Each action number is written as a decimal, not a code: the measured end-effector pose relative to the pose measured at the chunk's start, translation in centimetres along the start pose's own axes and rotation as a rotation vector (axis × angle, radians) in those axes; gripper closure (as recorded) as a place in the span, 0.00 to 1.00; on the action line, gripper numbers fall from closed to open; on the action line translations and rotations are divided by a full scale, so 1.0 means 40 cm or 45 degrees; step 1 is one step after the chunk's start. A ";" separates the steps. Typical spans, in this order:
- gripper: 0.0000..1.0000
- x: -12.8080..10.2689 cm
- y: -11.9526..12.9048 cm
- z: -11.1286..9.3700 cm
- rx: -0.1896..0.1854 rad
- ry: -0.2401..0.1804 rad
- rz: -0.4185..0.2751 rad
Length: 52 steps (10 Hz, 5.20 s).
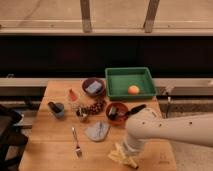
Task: Place banana in table surface
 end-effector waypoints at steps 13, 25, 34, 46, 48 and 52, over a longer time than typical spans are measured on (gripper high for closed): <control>0.52 -0.049 -0.042 0.145 0.068 0.099 0.100; 1.00 -0.059 -0.062 0.004 0.028 -0.077 0.119; 1.00 -0.179 -0.327 -0.026 0.080 -0.090 0.421; 0.20 -0.185 -0.359 -0.046 0.036 -0.113 0.504; 0.20 -0.186 -0.356 -0.047 0.034 -0.112 0.498; 0.20 -0.185 -0.356 -0.045 0.034 -0.110 0.499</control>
